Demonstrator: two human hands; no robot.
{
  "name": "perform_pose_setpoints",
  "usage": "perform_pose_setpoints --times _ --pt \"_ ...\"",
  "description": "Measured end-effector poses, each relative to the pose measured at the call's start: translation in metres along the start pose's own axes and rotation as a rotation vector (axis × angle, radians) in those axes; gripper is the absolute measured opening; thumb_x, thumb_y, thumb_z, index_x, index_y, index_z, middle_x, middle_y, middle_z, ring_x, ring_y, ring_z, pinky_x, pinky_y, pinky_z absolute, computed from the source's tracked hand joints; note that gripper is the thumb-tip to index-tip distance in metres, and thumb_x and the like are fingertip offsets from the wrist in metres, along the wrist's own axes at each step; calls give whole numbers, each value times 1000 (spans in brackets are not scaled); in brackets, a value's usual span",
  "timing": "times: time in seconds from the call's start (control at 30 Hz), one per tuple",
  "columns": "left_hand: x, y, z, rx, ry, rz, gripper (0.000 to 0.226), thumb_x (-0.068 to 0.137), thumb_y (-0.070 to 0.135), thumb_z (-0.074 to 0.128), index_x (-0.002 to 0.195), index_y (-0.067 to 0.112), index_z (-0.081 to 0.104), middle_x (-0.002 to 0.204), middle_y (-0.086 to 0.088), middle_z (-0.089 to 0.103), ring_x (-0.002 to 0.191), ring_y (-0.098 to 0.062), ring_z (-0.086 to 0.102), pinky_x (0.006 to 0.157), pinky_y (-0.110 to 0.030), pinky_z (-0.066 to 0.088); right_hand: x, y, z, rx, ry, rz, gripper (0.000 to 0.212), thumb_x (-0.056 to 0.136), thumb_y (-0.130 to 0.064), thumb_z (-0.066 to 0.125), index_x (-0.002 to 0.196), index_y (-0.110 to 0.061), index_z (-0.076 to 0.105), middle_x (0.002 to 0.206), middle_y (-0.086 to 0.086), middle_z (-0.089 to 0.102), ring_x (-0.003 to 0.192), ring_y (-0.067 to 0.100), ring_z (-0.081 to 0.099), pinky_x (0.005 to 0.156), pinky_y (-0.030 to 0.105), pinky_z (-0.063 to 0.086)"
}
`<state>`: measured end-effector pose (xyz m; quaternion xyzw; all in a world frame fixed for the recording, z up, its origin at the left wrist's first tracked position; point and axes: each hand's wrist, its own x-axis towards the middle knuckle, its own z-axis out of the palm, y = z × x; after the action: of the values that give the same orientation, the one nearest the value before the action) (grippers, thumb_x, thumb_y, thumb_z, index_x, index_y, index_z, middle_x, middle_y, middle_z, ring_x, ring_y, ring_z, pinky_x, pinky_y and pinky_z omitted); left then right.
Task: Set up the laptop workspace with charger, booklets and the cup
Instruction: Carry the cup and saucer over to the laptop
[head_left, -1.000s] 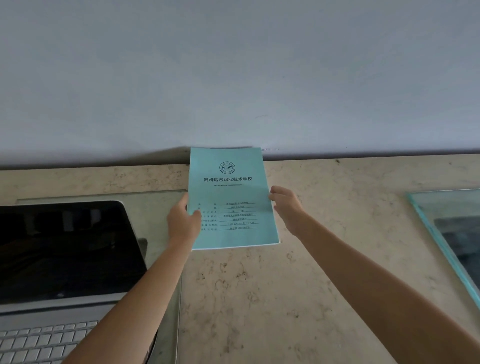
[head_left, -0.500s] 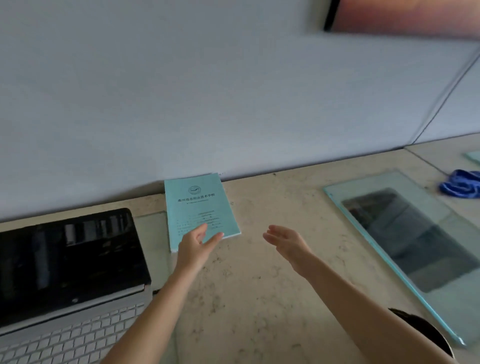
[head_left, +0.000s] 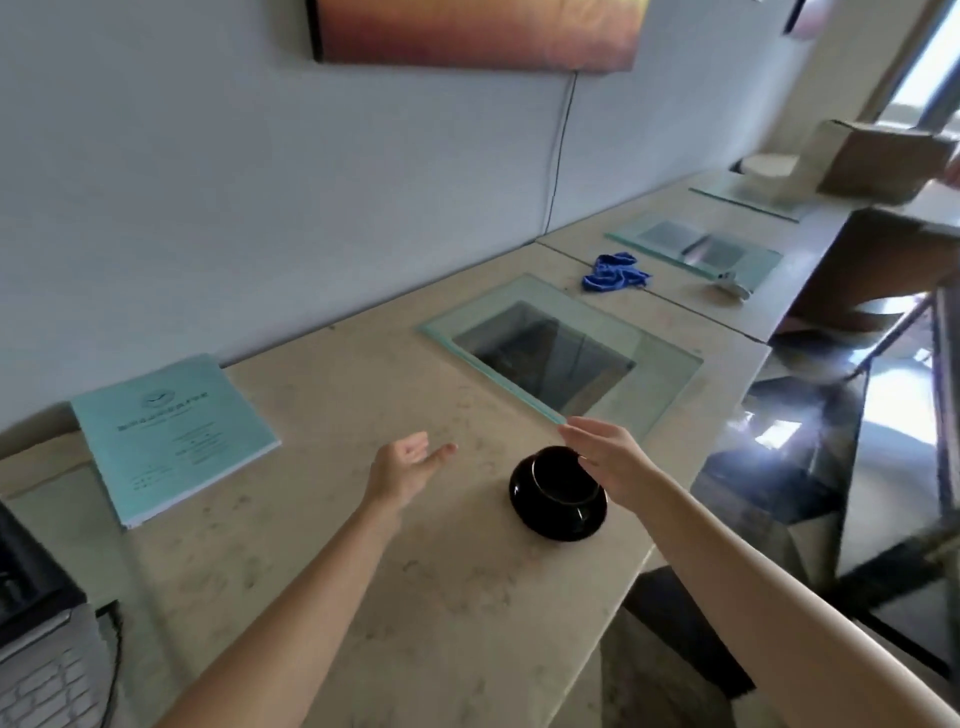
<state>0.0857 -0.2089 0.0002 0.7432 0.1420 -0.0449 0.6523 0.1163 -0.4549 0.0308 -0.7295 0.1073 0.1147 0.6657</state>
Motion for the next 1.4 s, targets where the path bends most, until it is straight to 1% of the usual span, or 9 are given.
perform_pose_setpoints --times 0.07,0.1,0.2,0.4,0.53,0.67,0.87,1.17,1.4 --pt "-3 2 29 11 -44 -4 70 79 26 72 136 -3 42 141 -19 47 129 -25 48 104 -33 40 -7 9 -33 52 33 -2 59 85 -22 68 124 17 48 99 17 56 96 29 50 100 42 38" --pt "-4 2 42 19 -63 -8 71 79 27 72 137 -2 42 142 -19 47 129 -25 48 103 -33 40 -7 15 -48 78 53 4 57 86 -20 67 123 18 47 106 24 59 112 20 18 108 47 33" --pt "0 -2 80 10 -95 -47 69 81 24 71 137 -2 41 143 -19 46 130 -25 47 103 -31 38 -5 29 -77 87 108 42 51 88 -21 66 121 15 50 138 37 39 133 49 27 114 56 20" --pt "25 -21 125 88 -89 -169 20 78 31 73 82 30 54 88 2 53 80 -9 52 71 -22 37 21 53 -100 126 -13 298 17 84 -29 71 97 -19 65 137 10 51 135 23 38 111 46 33" --pt "50 -40 139 131 -33 -252 33 76 33 74 67 29 43 75 6 45 74 -12 48 62 -23 33 49 76 -104 64 -59 400 57 79 -35 75 125 -9 56 142 7 44 141 26 30 108 53 36" --pt "64 -58 147 128 29 -320 58 77 29 74 121 -5 56 122 -14 62 119 -27 55 99 -34 42 74 90 -103 19 -92 469 91 74 -38 79 148 -13 32 154 5 33 142 27 29 103 60 39" --pt "72 -74 157 82 25 -352 54 79 25 73 122 -2 55 106 -4 56 98 -15 51 83 -26 36 99 100 -103 -23 -204 525 97 72 -39 81 150 -18 27 150 3 39 135 26 39 95 58 48" --pt "79 -79 154 -18 -36 -411 60 76 27 76 126 1 54 128 -13 57 120 -27 53 104 -50 43 113 115 -102 43 -275 522 37 74 -25 81 105 -29 61 119 -2 63 111 20 59 77 49 59" --pt "74 -84 158 -79 37 -363 58 78 22 74 126 -2 53 109 -3 54 109 -18 50 92 -30 40 116 120 -102 38 -280 511 31 74 -24 81 97 -32 61 114 -5 62 113 24 58 72 46 60"
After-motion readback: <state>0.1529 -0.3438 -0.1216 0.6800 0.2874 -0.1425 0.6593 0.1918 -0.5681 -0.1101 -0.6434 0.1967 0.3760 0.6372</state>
